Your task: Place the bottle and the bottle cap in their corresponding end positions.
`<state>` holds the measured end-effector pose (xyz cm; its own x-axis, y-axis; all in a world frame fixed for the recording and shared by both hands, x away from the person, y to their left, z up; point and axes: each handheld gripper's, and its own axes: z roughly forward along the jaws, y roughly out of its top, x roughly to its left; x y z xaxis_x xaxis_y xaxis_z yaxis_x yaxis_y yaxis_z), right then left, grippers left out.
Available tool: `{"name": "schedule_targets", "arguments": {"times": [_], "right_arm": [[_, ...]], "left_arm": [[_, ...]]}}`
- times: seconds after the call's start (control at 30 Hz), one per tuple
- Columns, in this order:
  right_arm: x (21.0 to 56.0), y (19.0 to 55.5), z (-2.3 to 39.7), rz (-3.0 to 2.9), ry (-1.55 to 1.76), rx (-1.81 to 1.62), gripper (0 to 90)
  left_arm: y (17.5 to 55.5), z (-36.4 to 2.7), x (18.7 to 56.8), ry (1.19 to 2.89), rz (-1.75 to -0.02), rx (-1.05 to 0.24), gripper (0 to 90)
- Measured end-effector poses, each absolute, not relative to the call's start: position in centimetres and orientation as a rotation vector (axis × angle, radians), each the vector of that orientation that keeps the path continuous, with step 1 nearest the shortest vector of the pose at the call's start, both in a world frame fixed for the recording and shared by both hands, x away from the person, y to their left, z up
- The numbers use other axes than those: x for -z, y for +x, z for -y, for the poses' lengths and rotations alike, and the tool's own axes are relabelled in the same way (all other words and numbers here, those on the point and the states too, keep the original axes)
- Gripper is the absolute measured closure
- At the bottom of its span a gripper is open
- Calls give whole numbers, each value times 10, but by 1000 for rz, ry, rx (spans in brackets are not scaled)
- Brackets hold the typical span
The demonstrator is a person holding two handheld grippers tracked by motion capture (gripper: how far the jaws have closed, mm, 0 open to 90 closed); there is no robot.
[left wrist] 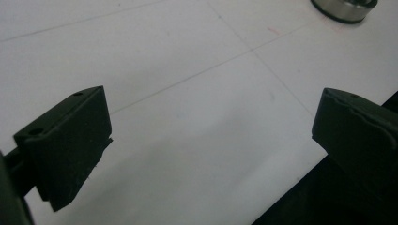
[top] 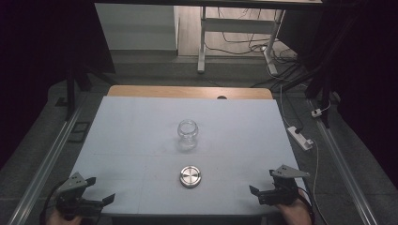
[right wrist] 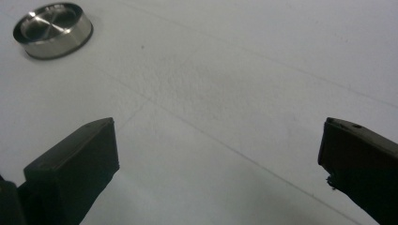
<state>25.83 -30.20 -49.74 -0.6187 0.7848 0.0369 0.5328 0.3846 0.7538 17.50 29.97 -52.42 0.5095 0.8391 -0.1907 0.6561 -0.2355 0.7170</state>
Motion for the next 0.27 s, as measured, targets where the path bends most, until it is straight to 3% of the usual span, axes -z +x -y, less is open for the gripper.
{"name": "schedule_targets", "arguments": {"times": [0.27], "right_arm": [[497,256,302,-2335,1157,-1051,0]], "left_arm": [[173,-301,525,1986,-1252,-298,0]]}}
